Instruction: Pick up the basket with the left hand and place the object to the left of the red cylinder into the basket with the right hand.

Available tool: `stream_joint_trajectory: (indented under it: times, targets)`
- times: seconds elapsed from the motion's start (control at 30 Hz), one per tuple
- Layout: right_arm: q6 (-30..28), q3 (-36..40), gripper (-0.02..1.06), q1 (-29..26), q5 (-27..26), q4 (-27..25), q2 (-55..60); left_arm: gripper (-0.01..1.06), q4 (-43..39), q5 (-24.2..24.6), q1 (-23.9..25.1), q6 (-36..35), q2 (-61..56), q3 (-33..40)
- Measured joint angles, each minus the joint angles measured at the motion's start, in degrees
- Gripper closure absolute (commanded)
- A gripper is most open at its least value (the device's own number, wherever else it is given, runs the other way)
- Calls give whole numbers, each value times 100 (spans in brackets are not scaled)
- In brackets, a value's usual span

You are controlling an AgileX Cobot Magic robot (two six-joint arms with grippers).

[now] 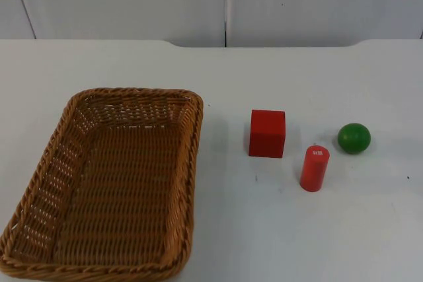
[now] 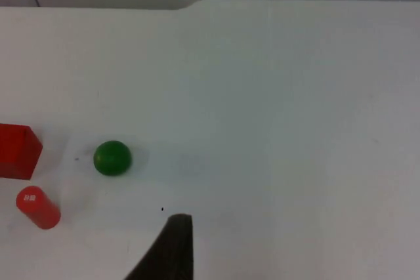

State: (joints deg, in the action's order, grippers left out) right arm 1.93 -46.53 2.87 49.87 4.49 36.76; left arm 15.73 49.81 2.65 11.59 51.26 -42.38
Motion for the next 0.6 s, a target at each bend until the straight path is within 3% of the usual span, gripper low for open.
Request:
stream_joint_trajectory:
  times: [0.27,0.6]
  targets:
    - [0,-190,-1,0,-275,0,597,0,117,-71,0,208,594,0]
    - [0,-212,-1,0,-529,-12,783,0,524,-521,0,804,1627,0]
